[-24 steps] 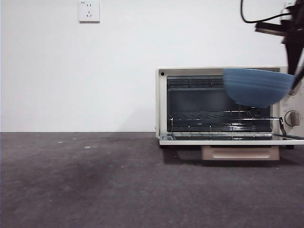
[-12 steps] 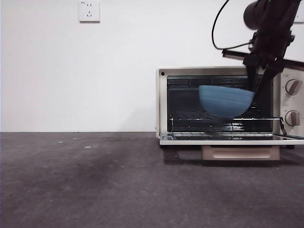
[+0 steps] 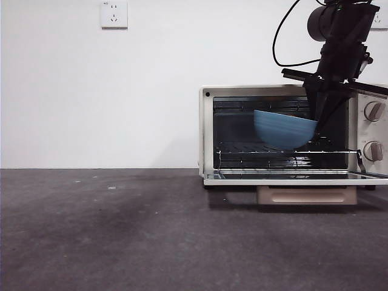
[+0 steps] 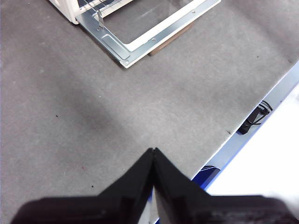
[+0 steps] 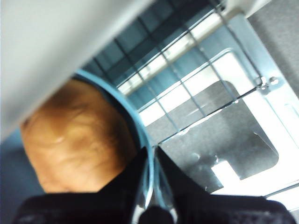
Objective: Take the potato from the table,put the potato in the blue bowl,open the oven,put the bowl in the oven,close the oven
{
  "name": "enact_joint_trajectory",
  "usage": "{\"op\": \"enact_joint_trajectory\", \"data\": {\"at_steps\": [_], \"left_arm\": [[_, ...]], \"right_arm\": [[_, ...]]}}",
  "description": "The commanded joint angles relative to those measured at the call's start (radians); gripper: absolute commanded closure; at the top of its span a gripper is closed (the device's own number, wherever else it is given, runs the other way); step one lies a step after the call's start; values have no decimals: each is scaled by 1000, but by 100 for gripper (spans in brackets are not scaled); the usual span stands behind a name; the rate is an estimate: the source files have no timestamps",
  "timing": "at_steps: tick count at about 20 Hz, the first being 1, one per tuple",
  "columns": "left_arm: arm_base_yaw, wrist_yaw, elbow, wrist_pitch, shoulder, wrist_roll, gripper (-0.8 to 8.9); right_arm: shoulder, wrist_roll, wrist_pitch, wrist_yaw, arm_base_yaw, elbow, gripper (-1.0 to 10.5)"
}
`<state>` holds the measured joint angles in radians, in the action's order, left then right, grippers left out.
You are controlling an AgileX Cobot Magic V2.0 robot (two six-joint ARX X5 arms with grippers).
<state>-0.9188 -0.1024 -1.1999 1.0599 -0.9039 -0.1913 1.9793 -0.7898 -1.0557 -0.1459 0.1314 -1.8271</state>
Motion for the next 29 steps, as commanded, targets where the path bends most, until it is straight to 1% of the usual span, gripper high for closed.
{"op": "enact_joint_trajectory", "data": {"at_steps": [1, 6, 7, 9, 10, 15, 23, 26, 29], "left_arm": [[-3, -3, 6, -8, 0, 12, 819], [-3, -3, 6, -6, 1, 12, 819], [-3, -3, 6, -5, 1, 12, 819], [-3, -3, 6, -5, 1, 11, 819], [-3, -3, 6, -3, 1, 11, 819], [-3, -3, 6, 23, 1, 11, 819], [-3, -3, 6, 22, 1, 12, 819], [-3, -3, 6, 19, 1, 15, 819], [-3, -3, 6, 5, -4, 35, 819]], "right_arm": [[15, -11, 4, 4, 0, -3, 936], [14, -10, 13, -5, 0, -3, 935], [13, -3, 15, -5, 0, -3, 891], [13, 13, 18, -5, 0, -3, 701], [13, 17, 18, -3, 0, -3, 691], [-3, 37, 45, -3, 0, -16, 694], [-8, 112, -96, 16, 0, -227, 694], [-8, 159, -138, 17, 0, -303, 694], [-8, 230, -196, 37, 0, -393, 694]]}}
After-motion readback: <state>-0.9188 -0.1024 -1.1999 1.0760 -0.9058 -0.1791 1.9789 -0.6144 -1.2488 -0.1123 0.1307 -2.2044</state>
